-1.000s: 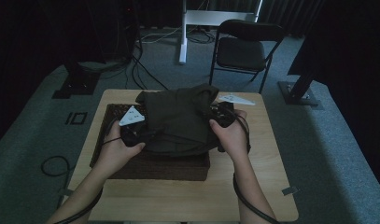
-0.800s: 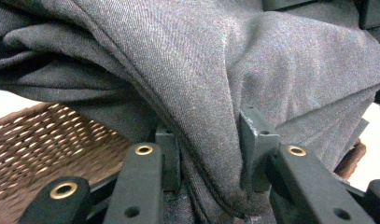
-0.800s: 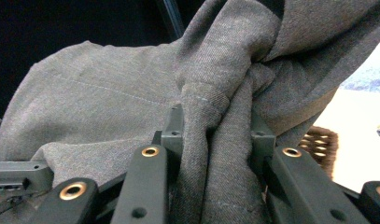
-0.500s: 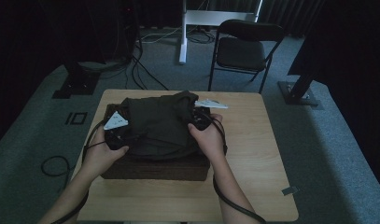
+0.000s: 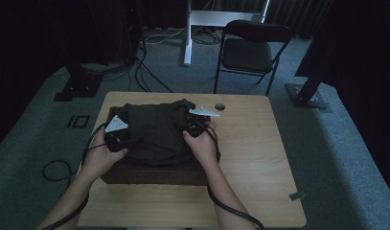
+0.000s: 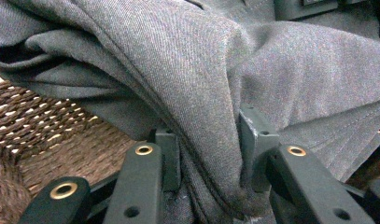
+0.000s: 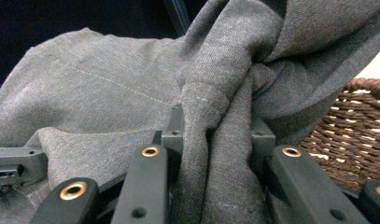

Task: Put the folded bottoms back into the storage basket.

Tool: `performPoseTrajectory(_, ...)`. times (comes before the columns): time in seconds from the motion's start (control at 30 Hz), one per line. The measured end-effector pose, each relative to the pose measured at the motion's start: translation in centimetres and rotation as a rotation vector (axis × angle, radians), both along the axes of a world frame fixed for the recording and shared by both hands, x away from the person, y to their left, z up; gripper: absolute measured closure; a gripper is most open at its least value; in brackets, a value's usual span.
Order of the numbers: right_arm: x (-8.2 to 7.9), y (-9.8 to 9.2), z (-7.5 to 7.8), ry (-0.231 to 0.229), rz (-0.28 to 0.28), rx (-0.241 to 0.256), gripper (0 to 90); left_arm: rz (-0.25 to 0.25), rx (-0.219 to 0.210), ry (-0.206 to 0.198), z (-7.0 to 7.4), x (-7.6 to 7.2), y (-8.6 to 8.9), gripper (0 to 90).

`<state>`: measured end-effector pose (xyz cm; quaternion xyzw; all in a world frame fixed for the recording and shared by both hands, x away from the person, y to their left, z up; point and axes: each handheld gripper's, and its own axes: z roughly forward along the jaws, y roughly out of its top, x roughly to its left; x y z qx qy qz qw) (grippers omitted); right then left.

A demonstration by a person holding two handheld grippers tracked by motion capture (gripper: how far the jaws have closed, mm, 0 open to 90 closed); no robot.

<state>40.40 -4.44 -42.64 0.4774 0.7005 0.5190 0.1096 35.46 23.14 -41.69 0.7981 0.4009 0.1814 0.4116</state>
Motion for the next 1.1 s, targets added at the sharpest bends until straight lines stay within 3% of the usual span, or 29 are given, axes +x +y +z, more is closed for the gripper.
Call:
performPoseTrajectory(0.13, 0.2, 0.3, -0.8, 0.011, 0.001, -0.01, 68.6, 0.0, 0.004, 0.018, -0.6, 0.2, 0.1, 66.2)
performPoseTrajectory(0.33, 0.3, 0.4, -1.7, 0.036, 0.001, 0.001, 68.6, -0.006, 0.046, 0.022, -0.7, 0.5, 0.0, 66.0)
performPoseTrajectory(0.5, 0.4, 0.5, -2.1, 0.046, -0.004, 0.013, 68.6, -0.019, 0.035, 0.026, -0.9, 0.8, 0.2, 66.0)
performPoseTrajectory(0.7, 0.7, 0.4, -3.4, 0.097, 0.002, 0.002, 68.6, -0.035, 0.082, 0.042, -1.3, 1.4, -0.4, 65.7)
performPoseTrajectory(0.93, 1.5, 0.2, -4.1, 0.104, -0.011, 0.027, 68.5, -0.039, 0.047, 0.027, -2.2, 2.1, 0.0, 65.7)
performPoseTrajectory(1.1, 1.7, 0.8, -4.6, 0.128, -0.015, 0.001, 68.5, -0.031, 0.049, 0.045, -3.5, 2.3, 0.4, 65.6)
